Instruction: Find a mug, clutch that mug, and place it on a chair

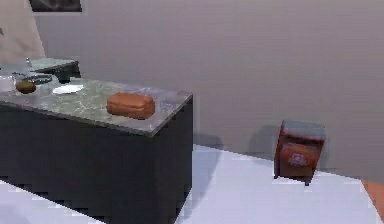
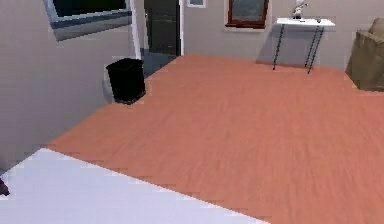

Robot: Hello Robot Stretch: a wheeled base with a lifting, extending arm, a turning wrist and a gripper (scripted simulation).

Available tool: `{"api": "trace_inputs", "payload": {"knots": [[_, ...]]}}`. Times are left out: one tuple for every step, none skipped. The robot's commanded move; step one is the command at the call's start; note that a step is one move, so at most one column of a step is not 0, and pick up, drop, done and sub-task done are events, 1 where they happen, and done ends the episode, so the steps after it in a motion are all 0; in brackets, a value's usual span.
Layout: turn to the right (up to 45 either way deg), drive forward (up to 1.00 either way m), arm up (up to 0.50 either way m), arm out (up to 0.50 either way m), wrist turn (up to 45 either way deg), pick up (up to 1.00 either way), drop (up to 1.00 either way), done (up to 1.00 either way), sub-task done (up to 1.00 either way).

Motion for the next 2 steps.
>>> {"api": "trace_inputs", "payload": {"knots": [[-45.0,0.0,0.0,0.0,0.0,0.0,0.0,0.0,0.0],[-3.0,0.0,0.0,0.0,0.0,0.0,0.0,0.0,0.0]]}}
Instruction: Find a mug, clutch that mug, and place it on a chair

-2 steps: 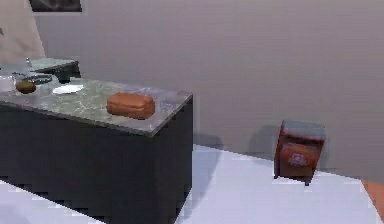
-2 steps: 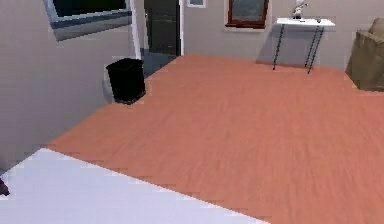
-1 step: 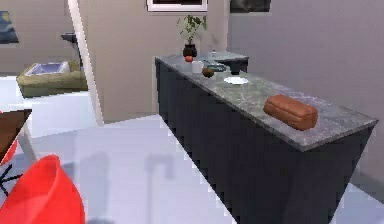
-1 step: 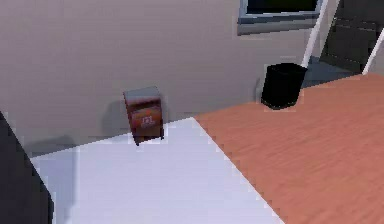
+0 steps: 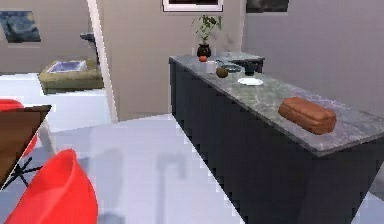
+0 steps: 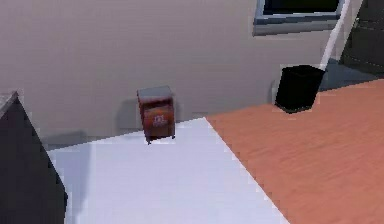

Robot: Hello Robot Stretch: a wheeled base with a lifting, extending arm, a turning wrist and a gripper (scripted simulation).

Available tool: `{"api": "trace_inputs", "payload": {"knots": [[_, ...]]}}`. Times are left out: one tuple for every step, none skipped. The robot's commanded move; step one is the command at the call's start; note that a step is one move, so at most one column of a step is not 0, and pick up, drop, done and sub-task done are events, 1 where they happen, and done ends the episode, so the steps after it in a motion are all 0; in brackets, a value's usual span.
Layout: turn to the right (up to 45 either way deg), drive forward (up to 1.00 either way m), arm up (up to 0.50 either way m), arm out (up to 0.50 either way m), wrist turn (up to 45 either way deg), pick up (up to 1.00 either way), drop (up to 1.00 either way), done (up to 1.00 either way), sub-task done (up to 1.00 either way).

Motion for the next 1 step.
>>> {"api": "trace_inputs", "payload": {"knots": [[0.0,1.0,0.0,0.0,0.0,0.0,0.0,0.0,0.0]]}}
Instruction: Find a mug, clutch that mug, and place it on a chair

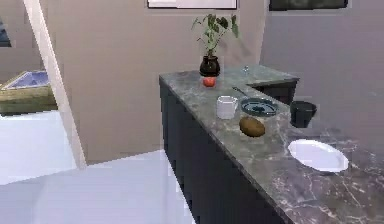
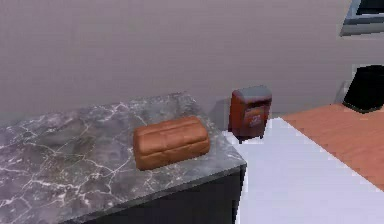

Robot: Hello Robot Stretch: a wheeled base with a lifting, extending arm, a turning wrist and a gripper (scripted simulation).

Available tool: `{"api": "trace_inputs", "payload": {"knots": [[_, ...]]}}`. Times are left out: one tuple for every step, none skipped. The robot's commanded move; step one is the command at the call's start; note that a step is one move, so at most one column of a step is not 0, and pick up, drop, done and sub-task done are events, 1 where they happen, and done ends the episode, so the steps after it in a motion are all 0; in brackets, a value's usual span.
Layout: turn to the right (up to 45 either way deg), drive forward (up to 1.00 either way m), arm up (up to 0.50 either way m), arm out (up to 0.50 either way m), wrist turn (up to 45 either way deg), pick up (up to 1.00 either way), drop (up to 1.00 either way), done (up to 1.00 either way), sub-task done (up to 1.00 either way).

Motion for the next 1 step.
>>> {"api": "trace_inputs", "payload": {"knots": [[0.0,0.15,0.0,0.0,0.0,0.0,0.0,0.0,0.0]]}}
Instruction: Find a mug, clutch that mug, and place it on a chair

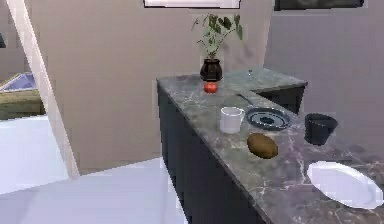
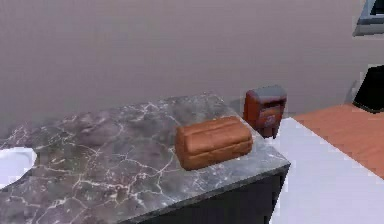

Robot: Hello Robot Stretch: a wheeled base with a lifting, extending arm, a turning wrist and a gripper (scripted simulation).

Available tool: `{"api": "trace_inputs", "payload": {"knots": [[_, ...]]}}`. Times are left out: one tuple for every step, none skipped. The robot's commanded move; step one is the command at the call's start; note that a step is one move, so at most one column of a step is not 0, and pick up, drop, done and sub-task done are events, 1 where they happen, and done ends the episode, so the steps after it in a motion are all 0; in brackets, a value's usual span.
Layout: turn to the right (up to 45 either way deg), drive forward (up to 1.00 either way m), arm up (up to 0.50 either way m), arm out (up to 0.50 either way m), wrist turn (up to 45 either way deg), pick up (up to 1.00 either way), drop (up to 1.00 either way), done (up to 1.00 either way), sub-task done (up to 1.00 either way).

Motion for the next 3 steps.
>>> {"api": "trace_inputs", "payload": {"knots": [[-45.0,0.0,0.0,0.0,0.0,0.0,0.0,0.0,0.0],[-30.0,0.0,0.0,0.0,0.0,0.0,0.0,0.0,0.0],[45.0,0.0,0.0,0.0,0.0,0.0,0.0,0.0,0.0]]}}
